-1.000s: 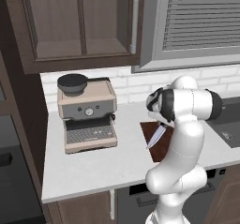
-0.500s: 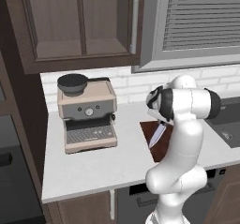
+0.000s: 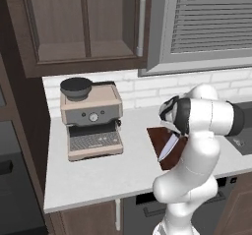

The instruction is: Pick up the knife from the drawer and place it on the cutting board. Then place the meat from the plate to the cutting board.

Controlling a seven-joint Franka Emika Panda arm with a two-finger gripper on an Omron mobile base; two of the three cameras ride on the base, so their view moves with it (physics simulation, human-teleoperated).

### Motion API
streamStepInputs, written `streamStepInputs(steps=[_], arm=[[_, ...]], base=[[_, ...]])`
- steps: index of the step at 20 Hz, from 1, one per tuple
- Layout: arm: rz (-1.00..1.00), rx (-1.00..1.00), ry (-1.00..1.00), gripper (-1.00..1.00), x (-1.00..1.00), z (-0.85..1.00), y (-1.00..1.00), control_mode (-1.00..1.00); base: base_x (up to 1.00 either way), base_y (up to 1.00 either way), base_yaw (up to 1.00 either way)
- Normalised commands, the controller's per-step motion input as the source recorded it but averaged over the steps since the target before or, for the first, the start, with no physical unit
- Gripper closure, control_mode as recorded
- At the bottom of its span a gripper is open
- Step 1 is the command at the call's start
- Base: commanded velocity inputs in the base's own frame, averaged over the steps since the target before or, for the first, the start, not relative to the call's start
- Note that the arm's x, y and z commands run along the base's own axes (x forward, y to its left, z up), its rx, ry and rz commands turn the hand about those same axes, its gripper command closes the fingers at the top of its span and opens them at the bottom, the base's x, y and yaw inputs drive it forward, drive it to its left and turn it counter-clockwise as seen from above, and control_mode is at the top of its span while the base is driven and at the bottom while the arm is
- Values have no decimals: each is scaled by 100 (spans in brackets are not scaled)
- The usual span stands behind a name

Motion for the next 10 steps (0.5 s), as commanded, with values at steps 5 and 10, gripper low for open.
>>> streamStepInputs(steps=[5,10], arm=[[0,1,-2,-100,0,15,-4,-100],[0,8,0,-100,-15,76,-20,-100]], base=[[0,0,0],[0,0,0]])
